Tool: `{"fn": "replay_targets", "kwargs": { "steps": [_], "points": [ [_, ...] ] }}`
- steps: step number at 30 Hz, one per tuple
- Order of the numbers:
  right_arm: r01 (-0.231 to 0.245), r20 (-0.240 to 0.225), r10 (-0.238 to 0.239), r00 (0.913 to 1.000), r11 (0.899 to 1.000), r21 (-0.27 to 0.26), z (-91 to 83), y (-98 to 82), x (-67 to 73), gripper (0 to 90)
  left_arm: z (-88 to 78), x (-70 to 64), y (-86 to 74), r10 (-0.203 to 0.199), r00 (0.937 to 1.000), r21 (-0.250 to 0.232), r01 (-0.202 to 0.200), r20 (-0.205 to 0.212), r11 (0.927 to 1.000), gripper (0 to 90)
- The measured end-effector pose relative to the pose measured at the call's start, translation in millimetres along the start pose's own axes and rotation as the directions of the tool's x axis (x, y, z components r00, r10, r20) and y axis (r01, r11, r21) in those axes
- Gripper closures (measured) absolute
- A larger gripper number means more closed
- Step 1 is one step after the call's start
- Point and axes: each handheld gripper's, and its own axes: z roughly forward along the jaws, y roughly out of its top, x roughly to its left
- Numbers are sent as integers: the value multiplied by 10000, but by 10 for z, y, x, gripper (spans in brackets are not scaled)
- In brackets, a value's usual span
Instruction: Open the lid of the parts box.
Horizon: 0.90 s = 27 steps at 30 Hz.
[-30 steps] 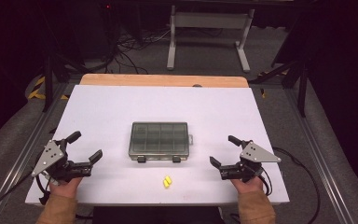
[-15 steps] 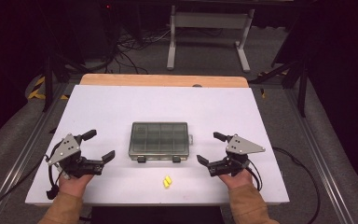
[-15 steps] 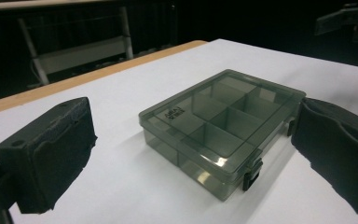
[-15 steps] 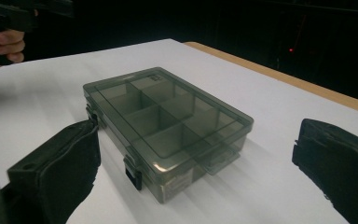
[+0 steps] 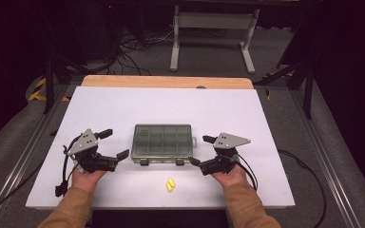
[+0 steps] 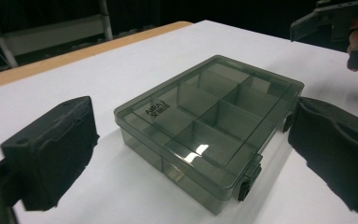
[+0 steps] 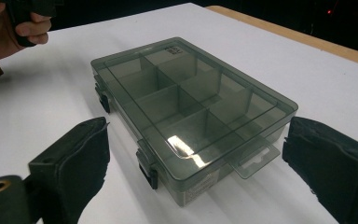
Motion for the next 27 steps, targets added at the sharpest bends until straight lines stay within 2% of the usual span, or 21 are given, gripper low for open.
{"fn": "replay_targets", "kwargs": {
  "steps": [3,7,11,14,15,17,20,21,23,27],
  "points": [
    [-69,-60,69,10000,10000,45,47,-3,-12,100,52,9,-23,-335,9993,346,328,176,9989,26],
    [12,-87,-8,10000,9990,446,74,-54,13,139,29,5,-78,-234,9996,721,245,-166,9971,45],
    [17,-83,-10,10000,9962,868,89,-98,20,157,11,1,-109,-94,9998,1188,112,-155,9929,72],
    [59,-91,-49,9999,9936,1130,95,-105,27,171,44,-8,-131,143,9998,2025,-119,-103,9792,76],
    [59,-91,-49,9999,9936,1130,95,-105,27,171,44,-8,-131,143,9998,2025,-119,-103,9792,92],
    [29,-207,-2,9998,9912,1322,102,-113,31,199,73,-17,-142,225,9997,2385,-243,102,9708,112],
    [48,-261,-7,9997,9873,1588,122,-126,34,226,102,-14,-155,244,9994,2680,-302,248,9629,126],
    [43,-257,1,9997,9855,1697,130,-133,35,236,102,-14,-155,244,9994,2680,-302,248,9629,133],
    [31,-251,15,9997,9832,1823,141,-143,34,247,133,-13,-174,203,9991,2961,-304,372,9547,145],
    [-83,-251,136,9996,9791,2035,155,-166,25,279,174,-17,-200,179,9992,3390,-291,361,9403,179]
  ]
}}
